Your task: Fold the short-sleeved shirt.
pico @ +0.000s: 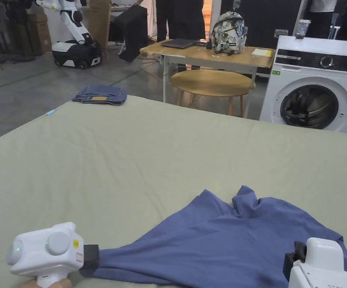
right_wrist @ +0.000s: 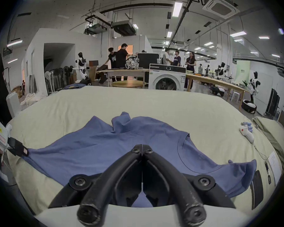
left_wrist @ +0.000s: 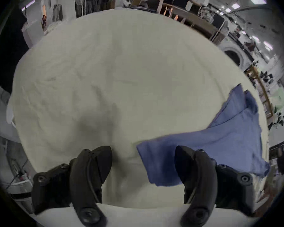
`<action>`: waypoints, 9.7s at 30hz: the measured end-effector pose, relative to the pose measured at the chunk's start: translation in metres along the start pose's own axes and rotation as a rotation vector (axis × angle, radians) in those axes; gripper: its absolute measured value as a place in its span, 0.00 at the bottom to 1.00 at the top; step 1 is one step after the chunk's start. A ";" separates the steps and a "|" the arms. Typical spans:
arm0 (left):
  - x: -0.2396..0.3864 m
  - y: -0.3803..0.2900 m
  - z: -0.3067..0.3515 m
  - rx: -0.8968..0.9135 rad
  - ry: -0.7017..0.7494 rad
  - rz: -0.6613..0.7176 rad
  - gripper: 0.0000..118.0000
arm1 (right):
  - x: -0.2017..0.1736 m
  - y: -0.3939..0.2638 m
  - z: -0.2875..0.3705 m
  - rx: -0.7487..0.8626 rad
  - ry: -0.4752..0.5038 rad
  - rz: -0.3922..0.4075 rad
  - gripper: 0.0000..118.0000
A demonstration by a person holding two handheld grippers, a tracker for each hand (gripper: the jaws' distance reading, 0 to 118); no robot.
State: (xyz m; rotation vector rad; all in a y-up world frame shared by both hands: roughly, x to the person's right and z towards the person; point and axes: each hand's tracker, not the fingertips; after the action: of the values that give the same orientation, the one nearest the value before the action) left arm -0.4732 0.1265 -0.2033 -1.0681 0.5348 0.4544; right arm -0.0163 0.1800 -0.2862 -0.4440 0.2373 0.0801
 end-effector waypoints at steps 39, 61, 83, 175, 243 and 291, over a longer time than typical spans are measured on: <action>-0.016 0.006 -0.002 0.103 -0.107 -0.015 0.00 | 0.056 0.109 -0.250 -0.436 0.216 0.262 0.59; 0.007 0.000 0.009 0.094 -0.096 -0.013 0.00 | 0.075 0.092 -0.306 -0.603 0.256 0.264 0.50; 0.039 0.063 0.123 0.445 -0.288 -0.117 0.00 | 0.117 0.206 -0.083 -0.047 0.013 0.114 0.02; 0.048 -0.004 0.202 0.597 -0.369 -0.340 0.00 | 0.155 0.069 0.175 0.102 -0.238 0.100 0.02; 0.098 -0.061 0.144 0.636 -0.363 -0.352 0.00 | 0.044 0.014 0.121 0.173 -0.037 -0.105 0.00; 0.216 0.151 -0.038 0.128 -0.183 -0.516 0.00 | 0.232 0.056 -0.107 -0.387 -0.107 -0.038 0.51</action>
State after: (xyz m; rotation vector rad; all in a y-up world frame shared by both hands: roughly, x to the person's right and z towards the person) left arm -0.3996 0.1743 -0.4552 -0.9850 0.1118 0.0597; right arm 0.1785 0.1898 -0.4601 -0.8261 0.1064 0.1129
